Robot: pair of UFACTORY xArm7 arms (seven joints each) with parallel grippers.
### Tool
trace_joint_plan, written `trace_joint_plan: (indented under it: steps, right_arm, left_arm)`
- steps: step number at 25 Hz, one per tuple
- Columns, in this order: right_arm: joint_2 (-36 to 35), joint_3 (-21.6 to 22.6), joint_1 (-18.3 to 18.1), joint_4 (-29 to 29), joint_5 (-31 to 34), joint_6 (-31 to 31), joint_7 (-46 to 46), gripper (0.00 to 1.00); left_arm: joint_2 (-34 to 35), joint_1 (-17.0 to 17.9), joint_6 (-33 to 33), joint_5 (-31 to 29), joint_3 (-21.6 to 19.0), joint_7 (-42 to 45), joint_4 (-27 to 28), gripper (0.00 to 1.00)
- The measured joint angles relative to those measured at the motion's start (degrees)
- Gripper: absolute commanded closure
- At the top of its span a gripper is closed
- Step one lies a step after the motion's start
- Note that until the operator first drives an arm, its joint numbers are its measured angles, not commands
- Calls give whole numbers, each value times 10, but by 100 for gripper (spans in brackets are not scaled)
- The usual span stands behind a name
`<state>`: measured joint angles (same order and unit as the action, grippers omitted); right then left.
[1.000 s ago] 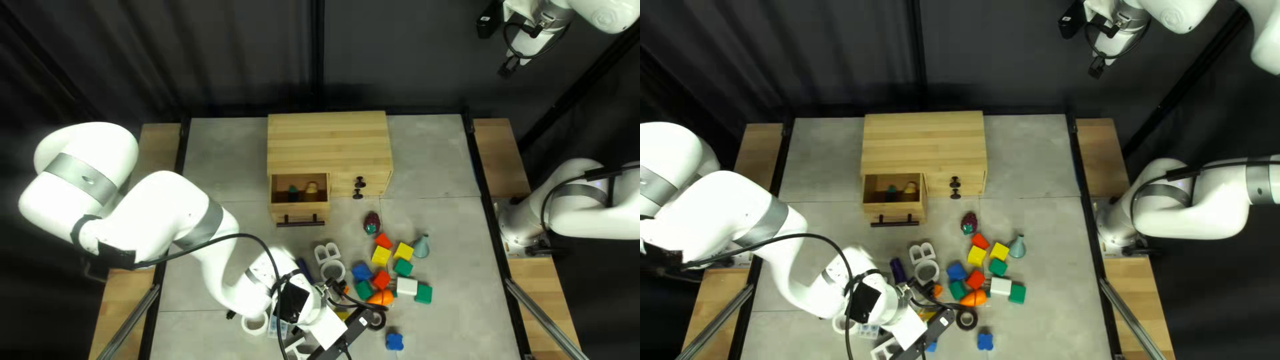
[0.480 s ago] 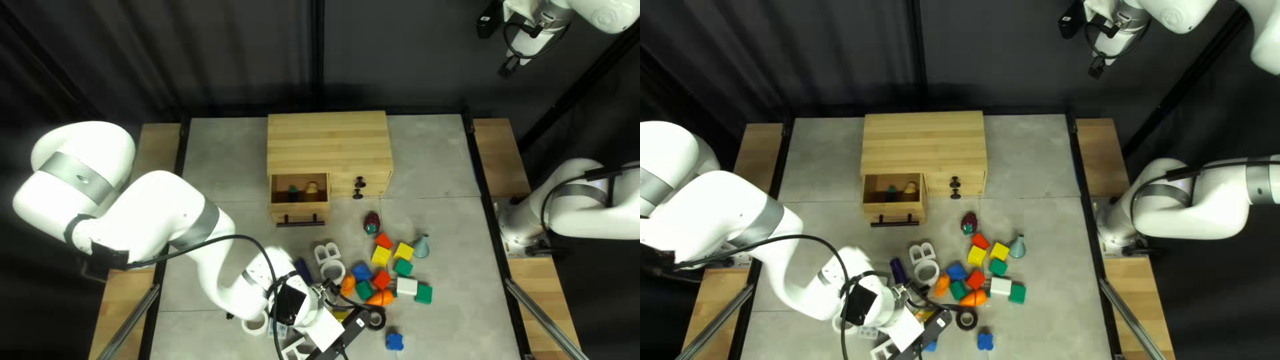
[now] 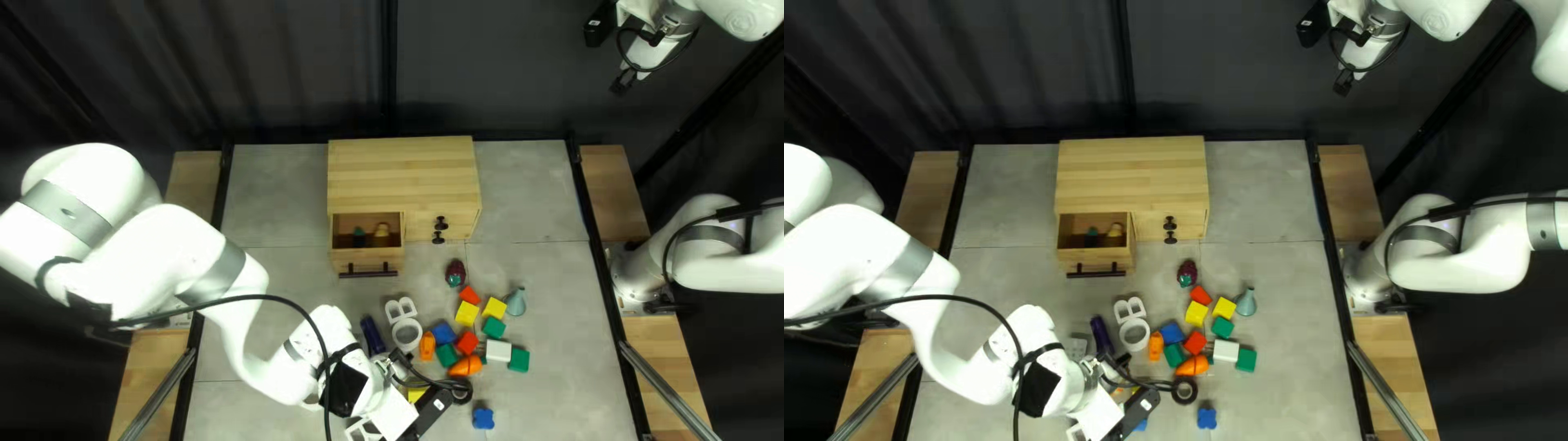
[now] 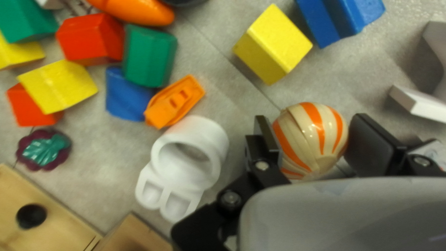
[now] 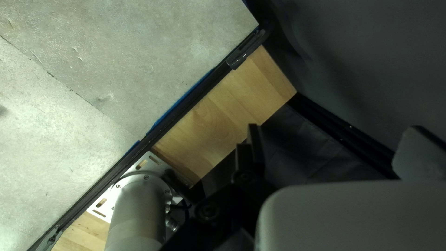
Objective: Open drawers and place objects into drawer and close
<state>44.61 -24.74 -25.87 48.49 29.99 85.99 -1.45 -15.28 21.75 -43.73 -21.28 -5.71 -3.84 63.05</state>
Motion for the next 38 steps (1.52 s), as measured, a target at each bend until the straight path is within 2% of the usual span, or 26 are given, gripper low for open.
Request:
trace_joint_plan:
  steps: [12,16,22,23,24,25,26,27,33,38]
  right_arm:
    - [0,0,0,0,0,0,0,0]
    - [0,0,0,0,0,0,0,0]
    - [0,0,0,0,0,0,0,0]
    - [0,0,0,0,0,0,0,0]
    - [0,0,0,0,0,0,0,0]
    - [0,0,0,0,0,0,0,0]
    - [0,0,0,0,0,0,0,0]
    - [0,0,0,0,0,0,0,0]
    - [0,0,0,0,0,0,0,0]
    - [0,0,0,0,0,0,0,0]
  left_arm:
    - [192,-64,-157,39,65,-12,-38,100]
    - [209,-82,-168,42,83,-4,-49,100]
    - [212,-107,-138,30,106,33,-82,100]
    - [210,-111,-134,27,109,39,-85,97]
    - [209,-114,-131,25,111,44,-86,83]
    - [208,-116,-129,23,113,48,-87,18]
    - [207,-119,-127,22,116,52,-87,14]
    - [207,-121,-126,21,117,56,-88,2]
    - [217,-128,-126,18,123,74,-99,0]
    - [227,-120,-149,19,109,102,-92,0]
